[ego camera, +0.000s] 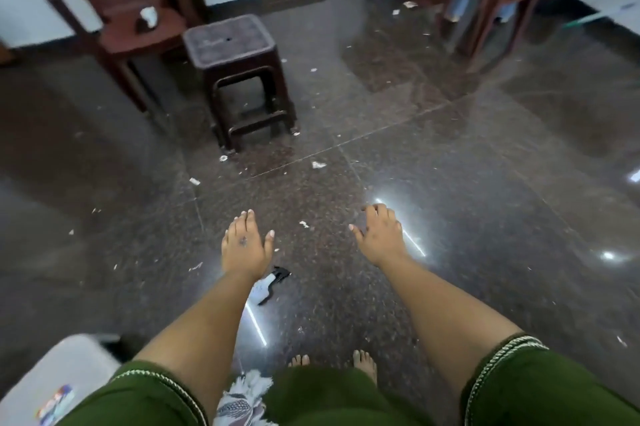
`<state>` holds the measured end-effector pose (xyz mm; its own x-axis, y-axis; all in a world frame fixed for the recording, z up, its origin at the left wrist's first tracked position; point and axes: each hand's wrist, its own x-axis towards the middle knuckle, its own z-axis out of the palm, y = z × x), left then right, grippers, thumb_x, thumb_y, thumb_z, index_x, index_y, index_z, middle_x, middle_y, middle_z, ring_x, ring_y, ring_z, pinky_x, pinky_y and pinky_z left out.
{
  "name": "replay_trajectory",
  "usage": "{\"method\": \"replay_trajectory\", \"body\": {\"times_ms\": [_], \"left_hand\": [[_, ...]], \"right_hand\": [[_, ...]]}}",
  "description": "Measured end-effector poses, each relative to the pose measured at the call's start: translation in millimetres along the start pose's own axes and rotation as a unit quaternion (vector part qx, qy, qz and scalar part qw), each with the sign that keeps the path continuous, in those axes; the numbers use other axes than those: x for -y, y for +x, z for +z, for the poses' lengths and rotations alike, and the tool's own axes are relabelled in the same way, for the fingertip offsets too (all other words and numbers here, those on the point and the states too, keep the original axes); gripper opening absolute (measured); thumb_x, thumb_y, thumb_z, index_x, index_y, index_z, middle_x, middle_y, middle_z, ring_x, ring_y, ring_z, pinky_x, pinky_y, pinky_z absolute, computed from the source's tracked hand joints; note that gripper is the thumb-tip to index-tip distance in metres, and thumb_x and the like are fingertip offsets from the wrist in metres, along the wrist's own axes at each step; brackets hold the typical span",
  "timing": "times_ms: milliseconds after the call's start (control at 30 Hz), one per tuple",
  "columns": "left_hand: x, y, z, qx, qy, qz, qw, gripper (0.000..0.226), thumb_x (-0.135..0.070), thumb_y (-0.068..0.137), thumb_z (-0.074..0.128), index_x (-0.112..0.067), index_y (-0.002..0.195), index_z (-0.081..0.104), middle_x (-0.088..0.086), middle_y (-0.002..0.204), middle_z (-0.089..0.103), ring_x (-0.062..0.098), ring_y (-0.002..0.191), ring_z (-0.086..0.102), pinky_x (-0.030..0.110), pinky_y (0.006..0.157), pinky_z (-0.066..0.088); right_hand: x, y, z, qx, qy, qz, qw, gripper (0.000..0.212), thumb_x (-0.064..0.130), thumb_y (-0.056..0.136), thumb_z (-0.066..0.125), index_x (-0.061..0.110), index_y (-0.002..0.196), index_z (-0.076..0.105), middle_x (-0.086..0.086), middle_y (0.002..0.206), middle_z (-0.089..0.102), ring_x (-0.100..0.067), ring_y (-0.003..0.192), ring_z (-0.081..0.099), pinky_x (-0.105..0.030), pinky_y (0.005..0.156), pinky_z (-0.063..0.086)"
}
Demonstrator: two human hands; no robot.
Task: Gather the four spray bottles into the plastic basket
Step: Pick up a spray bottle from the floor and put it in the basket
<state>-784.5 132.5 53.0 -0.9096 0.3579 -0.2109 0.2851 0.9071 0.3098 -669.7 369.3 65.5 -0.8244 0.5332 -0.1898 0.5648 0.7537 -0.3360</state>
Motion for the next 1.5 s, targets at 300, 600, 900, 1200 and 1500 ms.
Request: {"method": "replay_trajectory", "body": {"times_ms": [300,600,900,1200,1500], "left_hand": [[53,-24,51,-0.002,-0.107,-0.26,0.96,0.067,-0.042,0.098,0.037,-0.004,0.15,0.02,0.016,0.155,0.025,0.034,0.142,0.022,0.049,0.113,0.027],[122,31,191,0.082,-0.186,-0.367,0.908,0.071,-0.045,0.097,0.04,-0.003,0.149,0.016,0.016,0.156,0.02,0.038,0.144,0.016,0.05,0.114,0.027],[226,115,388,0.103,-0.275,-0.45,0.843,0.069,-0.038,0.097,0.047,0.0,0.147,0.019,0.021,0.154,0.022,0.042,0.137,0.033,0.049,0.11,0.035],[279,127,536,0.134,-0.347,-0.468,0.802,0.053,-0.037,0.089,0.06,-0.002,0.128,0.049,0.02,0.128,0.058,0.037,0.114,0.058,0.045,0.098,0.049],[283,139,540,0.099,-0.4,-0.472,0.779,0.05,-0.028,0.095,0.054,-0.008,0.138,0.039,0.016,0.13,0.057,0.034,0.119,0.054,0.037,0.099,0.043]], "right_hand": [[40,60,76,0.155,-0.048,-0.124,0.979,0.048,0.043,0.094,0.048,0.013,0.131,0.041,-0.012,0.133,0.041,-0.031,0.124,0.038,-0.044,0.1,0.038],[63,122,260,0.25,-0.039,-0.107,0.961,0.056,0.04,0.095,0.047,0.007,0.138,0.034,-0.014,0.141,0.034,-0.032,0.131,0.033,-0.045,0.106,0.037],[34,190,503,0.316,-0.036,-0.07,0.945,0.05,0.027,0.097,0.049,0.003,0.138,0.036,-0.013,0.145,0.032,-0.031,0.135,0.032,-0.043,0.109,0.036],[11,213,648,0.386,-0.088,-0.032,0.918,0.047,0.012,0.098,0.045,0.003,0.142,0.031,-0.016,0.151,0.026,-0.035,0.136,0.034,-0.041,0.107,0.037],[10,214,677,0.403,-0.075,0.021,0.912,0.048,0.017,0.099,0.041,0.002,0.143,0.031,-0.018,0.151,0.025,-0.036,0.137,0.032,-0.04,0.111,0.033]]}}
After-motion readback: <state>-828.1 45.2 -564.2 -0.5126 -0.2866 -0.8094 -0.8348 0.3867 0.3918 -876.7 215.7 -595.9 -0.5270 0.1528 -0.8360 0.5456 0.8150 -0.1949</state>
